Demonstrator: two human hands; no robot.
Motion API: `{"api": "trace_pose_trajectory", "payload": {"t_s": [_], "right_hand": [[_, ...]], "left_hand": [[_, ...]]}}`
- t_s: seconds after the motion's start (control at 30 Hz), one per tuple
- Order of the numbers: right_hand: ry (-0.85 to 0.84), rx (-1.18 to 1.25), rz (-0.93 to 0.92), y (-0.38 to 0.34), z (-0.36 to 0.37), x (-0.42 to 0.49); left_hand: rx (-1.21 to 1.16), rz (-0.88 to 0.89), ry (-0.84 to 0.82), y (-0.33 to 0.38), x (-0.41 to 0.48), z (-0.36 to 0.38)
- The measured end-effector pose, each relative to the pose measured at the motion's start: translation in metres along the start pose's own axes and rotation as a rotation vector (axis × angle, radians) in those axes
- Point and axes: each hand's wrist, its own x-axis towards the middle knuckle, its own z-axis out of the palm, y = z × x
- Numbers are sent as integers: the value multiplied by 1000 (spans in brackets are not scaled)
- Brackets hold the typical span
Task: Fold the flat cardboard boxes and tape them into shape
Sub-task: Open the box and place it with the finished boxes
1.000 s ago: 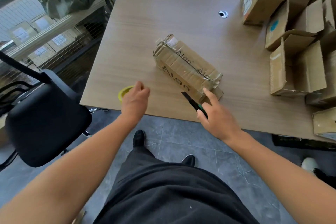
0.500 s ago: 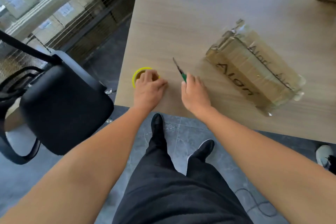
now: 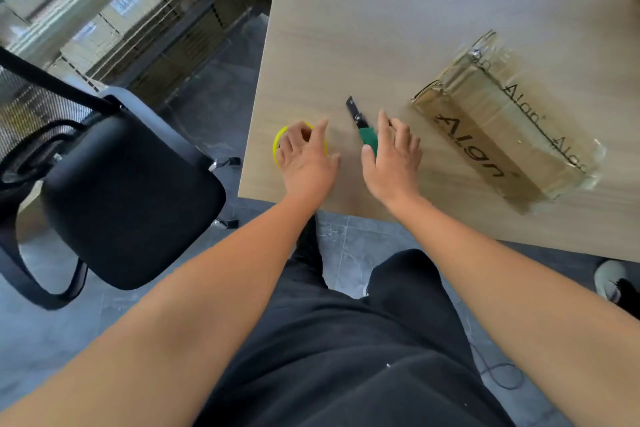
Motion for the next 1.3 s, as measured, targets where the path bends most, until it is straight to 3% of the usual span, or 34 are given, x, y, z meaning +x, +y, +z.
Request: {"api": "trace_pose_trajectory", "payload": {"t_s": [0.07,0.17,0.33,0.4,0.47,0.53,0.63,0.73,0.87,1.0,1.2,1.3], "right_hand": [[109,99,-118,-1,-29,-10],[294,176,-242,17,-79,-25],[483,147,-102,96,-144,-25],[463,90,-3,132,-156,-21],[379,35,26,164,-154,-18],[322,5,-1,186,-146,-15],[413,20,-84,203,-133,-9],[539,189,10,215,-128,-1],[531,533,112,229,-128,6],[585,757,60,241,-123,6],[559,515,-245,274,-109,13],[495,445,-361,287,-110,15]], "left_hand": [[-7,21,-26,9,-2,-10],[-39,144,60,43,-7,-22],[-182,594,158,151,16,-29],[-160,772,71,192,34,-26],[-45,807,-113,220,55,-17],[68,778,-241,235,71,-6],[82,752,-219,236,83,6],[-48,613,-235,238,87,16],[-301,326,-319,247,101,21],[-463,281,-377,240,109,24],[-698,72,-337,247,102,31],[-742,-101,-153,253,93,33]]}}
